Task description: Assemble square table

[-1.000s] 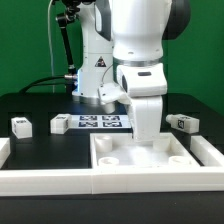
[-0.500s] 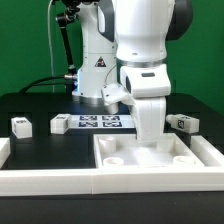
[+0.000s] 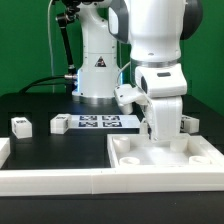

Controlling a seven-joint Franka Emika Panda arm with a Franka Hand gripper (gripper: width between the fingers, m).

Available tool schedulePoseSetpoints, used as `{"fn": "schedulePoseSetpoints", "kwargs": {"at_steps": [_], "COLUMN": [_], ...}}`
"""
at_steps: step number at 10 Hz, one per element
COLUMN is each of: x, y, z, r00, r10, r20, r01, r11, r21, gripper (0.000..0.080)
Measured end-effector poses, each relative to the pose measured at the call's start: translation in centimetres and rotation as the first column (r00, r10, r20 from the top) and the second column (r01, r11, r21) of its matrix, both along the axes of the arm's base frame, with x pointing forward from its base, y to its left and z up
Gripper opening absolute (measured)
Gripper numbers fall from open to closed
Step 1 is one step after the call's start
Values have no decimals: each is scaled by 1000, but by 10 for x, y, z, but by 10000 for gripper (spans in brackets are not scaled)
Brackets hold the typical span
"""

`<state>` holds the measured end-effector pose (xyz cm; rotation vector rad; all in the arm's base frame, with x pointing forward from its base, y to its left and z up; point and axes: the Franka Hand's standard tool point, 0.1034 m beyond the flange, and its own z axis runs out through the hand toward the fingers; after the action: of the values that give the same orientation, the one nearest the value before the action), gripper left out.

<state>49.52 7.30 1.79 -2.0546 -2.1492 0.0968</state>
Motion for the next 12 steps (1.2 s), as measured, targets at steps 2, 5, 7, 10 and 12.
{"fn": "schedulePoseSetpoints", "kwargs": {"at_steps": [2,5,7,10,12], "x": [0,2,6,-4,-24], "y": [0,-9,-10,-11,5], "z": [0,9,20,45,50], "r00": [1000,1000,999,994,978], "r10": [-6,-4,-8,-81,-190], "r20": [-1,19,38,72,81], "r01": [6,4,8,84,194], "r11": [1000,1000,1000,996,980], "r21": [-1,-7,-14,-39,-49], "gripper": [138,481,599,645,649]}}
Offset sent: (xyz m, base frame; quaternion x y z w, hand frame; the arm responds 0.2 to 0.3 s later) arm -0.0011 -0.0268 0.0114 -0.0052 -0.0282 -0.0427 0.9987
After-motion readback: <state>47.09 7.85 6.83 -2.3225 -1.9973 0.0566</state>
